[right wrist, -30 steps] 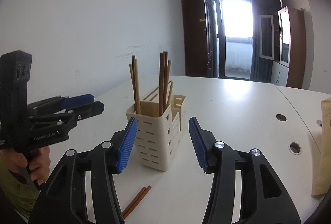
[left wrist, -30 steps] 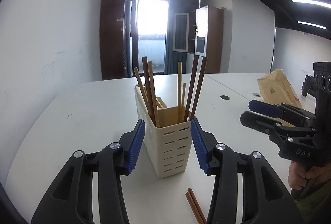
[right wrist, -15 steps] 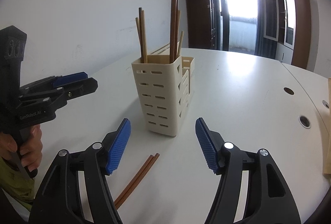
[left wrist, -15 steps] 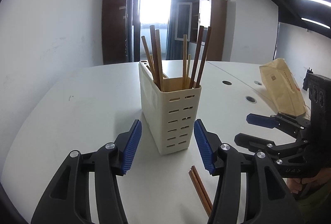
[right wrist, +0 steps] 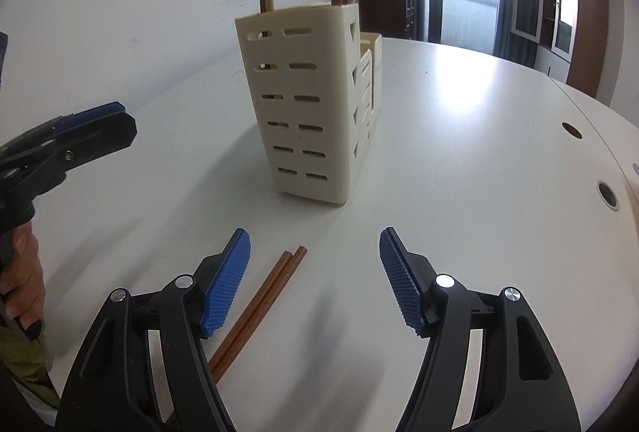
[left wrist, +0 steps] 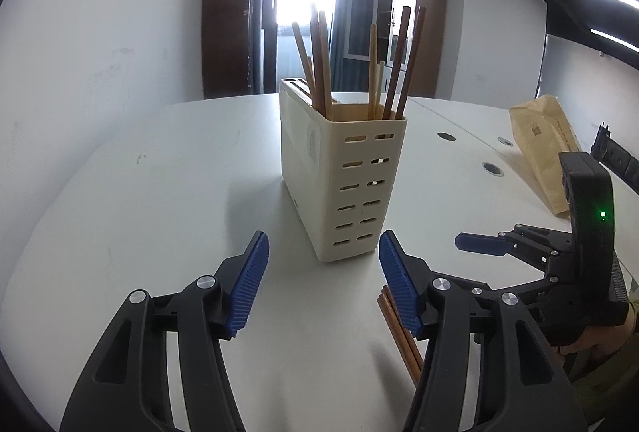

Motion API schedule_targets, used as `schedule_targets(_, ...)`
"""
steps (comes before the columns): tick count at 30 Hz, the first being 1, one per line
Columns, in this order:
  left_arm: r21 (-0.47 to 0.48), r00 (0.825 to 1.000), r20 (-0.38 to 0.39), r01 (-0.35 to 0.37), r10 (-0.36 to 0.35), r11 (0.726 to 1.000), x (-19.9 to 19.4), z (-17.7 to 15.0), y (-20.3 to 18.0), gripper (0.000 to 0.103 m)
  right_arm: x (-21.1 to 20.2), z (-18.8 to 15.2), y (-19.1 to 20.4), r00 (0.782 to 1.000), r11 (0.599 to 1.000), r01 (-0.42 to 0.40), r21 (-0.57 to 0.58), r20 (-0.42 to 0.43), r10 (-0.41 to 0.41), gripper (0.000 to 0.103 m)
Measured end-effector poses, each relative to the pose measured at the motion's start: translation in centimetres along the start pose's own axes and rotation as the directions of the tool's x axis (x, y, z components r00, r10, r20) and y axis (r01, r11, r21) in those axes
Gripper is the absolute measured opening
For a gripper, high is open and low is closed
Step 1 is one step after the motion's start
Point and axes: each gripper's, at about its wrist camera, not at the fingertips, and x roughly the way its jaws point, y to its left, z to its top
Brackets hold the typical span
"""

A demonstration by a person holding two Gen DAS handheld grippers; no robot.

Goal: Organize utensils
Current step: 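Move both open grippers down to the last dark brown chopsticks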

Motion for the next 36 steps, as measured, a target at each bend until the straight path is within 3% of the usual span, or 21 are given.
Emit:
schedule_targets(12,-0.008,1.000,-0.024,-0.004,0.004,1.000,0.8,-0.9,0.8,0.059,4.6,-1.1,-0.3,0.990,0.999,0.043,0.024,-0.134,-0.039,0.067)
schedule_targets(30,0.024,0.998,-0.057,0.003,-0.001,1.000,1.8,-1.7,-0.2,0.059,6.3,-1.4,-0.8,0.983,0.997,0.071,0.022,-0.173,-0.066,0.067)
schedule_targets(32,0.025,0.998,-0.069,0.000,0.002,1.000,2.2,-1.8,-0.3,0.059,6.2,-1.5,-0.9,0.983,0.997,0.072,0.020,-0.173,-0.067,0.062)
schedule_targets(34,0.028,0.997,-0.082,-0.003,0.005,1.000,2.5,-2.0,-0.3,0.059,6.1,-1.6,-0.8,0.981,0.996,0.093,-0.014,-0.172,-0.094,0.045)
schedule_targets(36,0.032,0.996,-0.094,-0.005,0.008,0.999,2.9,-2.1,-0.4,0.059,6.0,-1.5,-0.7,0.981,0.995,0.095,-0.020,-0.170,-0.097,0.040)
